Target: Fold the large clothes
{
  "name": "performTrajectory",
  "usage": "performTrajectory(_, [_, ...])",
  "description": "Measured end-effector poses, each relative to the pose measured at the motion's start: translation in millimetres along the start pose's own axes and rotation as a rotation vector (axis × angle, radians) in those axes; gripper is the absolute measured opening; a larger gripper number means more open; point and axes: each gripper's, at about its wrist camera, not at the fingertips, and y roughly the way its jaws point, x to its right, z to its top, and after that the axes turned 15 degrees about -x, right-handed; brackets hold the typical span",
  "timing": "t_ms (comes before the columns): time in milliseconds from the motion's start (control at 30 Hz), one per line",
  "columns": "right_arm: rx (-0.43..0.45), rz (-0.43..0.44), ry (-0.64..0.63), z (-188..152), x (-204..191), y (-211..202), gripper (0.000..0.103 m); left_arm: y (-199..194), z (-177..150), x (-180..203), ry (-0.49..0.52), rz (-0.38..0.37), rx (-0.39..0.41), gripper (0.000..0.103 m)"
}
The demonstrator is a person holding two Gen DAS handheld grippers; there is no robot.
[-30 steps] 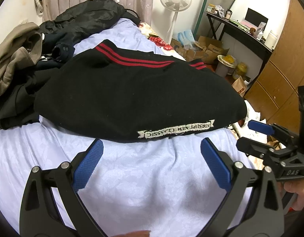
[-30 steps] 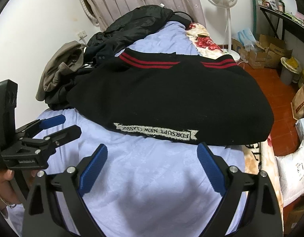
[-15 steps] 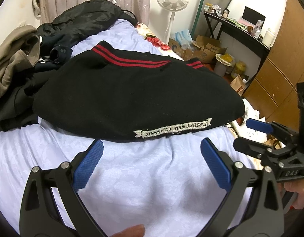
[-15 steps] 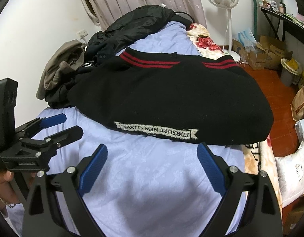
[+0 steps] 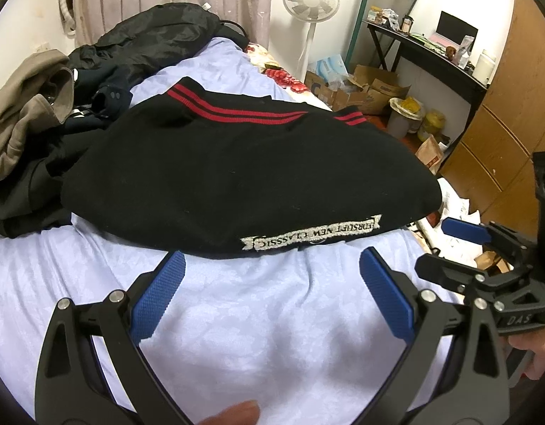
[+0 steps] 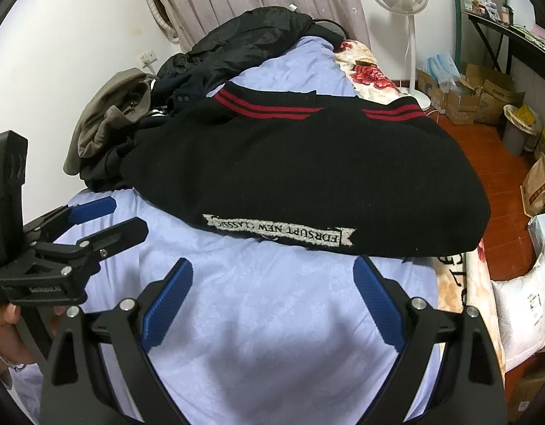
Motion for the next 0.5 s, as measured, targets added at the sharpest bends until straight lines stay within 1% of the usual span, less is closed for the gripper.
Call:
performTrajectory(67, [0.005,-0.001,0.003,0,2,-1,0.090,-1,0,0,-0.001,-0.001,0.001,0.097])
performTrajectory(167, [0.006,-0.001,0.006,0,6,-2,0.090,-2,1,-1,-0.031,0.000,0.003,0.097])
performTrajectory(233, [0.007,-0.002,0.005,0,9,-3,0.090,-4,1,-2,-0.043,-0.015,0.011,0.097])
performTrajectory(267, [0.008,-0.002,0.005,0,10,-3,0.090,-4,1,-1,-0.038,-0.039,0.003,0.097])
performTrajectory(300, [0.008,-0.004,0.005,1,12,-4,0.090,-4,2,0,-0.034,-0.046,0.002,0.097])
performTrajectory(400, [0.009,-0.008,0.005,2,13,-7,0.090,-5,2,6,-0.006,-0.042,0.009,0.097])
performTrajectory(433, [0.010,-0.008,0.009,2,15,-8,0.090,-5,3,7,0.001,-0.047,0.006,0.097])
performTrajectory(500, [0.008,-0.007,0.007,3,16,-9,0.090,-5,4,8,-0.001,-0.033,-0.004,0.097])
